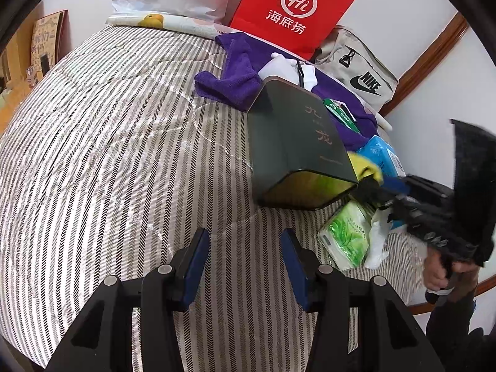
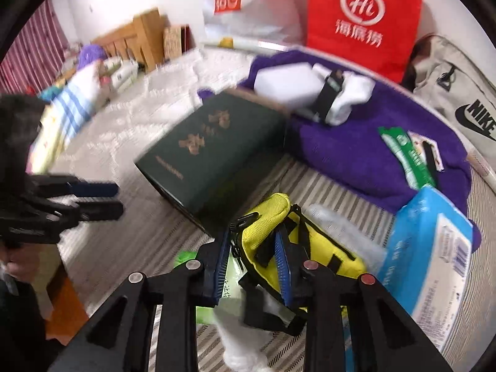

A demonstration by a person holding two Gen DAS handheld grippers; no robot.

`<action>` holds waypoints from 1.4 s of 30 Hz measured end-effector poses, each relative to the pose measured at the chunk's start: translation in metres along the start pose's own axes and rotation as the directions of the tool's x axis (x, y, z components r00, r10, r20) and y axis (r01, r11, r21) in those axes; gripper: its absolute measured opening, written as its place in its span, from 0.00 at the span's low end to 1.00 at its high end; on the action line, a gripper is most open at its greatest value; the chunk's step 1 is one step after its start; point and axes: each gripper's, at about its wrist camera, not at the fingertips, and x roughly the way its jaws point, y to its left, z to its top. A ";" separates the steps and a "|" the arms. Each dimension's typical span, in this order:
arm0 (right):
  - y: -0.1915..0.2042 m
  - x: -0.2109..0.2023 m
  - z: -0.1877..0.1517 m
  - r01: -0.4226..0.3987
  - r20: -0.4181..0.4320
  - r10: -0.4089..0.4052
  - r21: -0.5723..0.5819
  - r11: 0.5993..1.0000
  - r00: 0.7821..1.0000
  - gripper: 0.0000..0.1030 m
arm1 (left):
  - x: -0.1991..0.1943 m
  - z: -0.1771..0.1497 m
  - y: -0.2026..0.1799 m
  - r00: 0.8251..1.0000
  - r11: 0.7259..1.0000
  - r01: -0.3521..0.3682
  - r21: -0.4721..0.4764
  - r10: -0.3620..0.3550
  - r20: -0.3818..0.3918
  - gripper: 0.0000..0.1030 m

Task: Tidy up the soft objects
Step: 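Lift the yellow-and-black pouch with the right tool, then grasp the grey mesh bag with the left tool while the right tool holds the pouch up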

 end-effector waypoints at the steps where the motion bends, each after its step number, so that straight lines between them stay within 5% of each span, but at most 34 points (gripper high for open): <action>1: -0.003 -0.008 0.001 -0.017 0.032 0.016 0.017 1.000 0.999 0.27 | 0.000 0.000 -0.001 1.000 1.000 0.000 0.001 0.000 -0.001 0.44; 10: -0.028 -0.048 0.004 -0.130 0.184 0.099 0.161 0.978 0.978 0.26 | -0.002 -0.003 -0.021 1.000 0.998 0.013 0.059 -0.013 -0.003 0.44; 18: -0.032 -0.081 -0.006 -0.252 0.300 0.191 0.181 0.951 0.935 0.26 | -0.003 -0.004 -0.036 1.000 0.996 0.025 0.082 -0.024 -0.013 0.44; 23: -0.031 -0.098 -0.005 -0.293 0.336 0.222 0.176 0.940 0.915 0.26 | -0.010 -0.006 -0.054 0.995 0.987 0.096 0.130 -0.099 0.011 0.44; 35: -0.024 -0.095 -0.006 -0.308 0.343 0.230 0.196 0.931 0.911 0.26 | 0.001 -0.016 -0.120 0.953 0.878 0.259 0.402 -0.300 0.043 0.44; 42: -0.032 -0.099 -0.010 -0.327 0.361 0.234 0.223 0.918 0.903 0.26 | 0.011 -0.016 -0.145 0.934 0.843 0.297 0.449 -0.354 0.047 0.38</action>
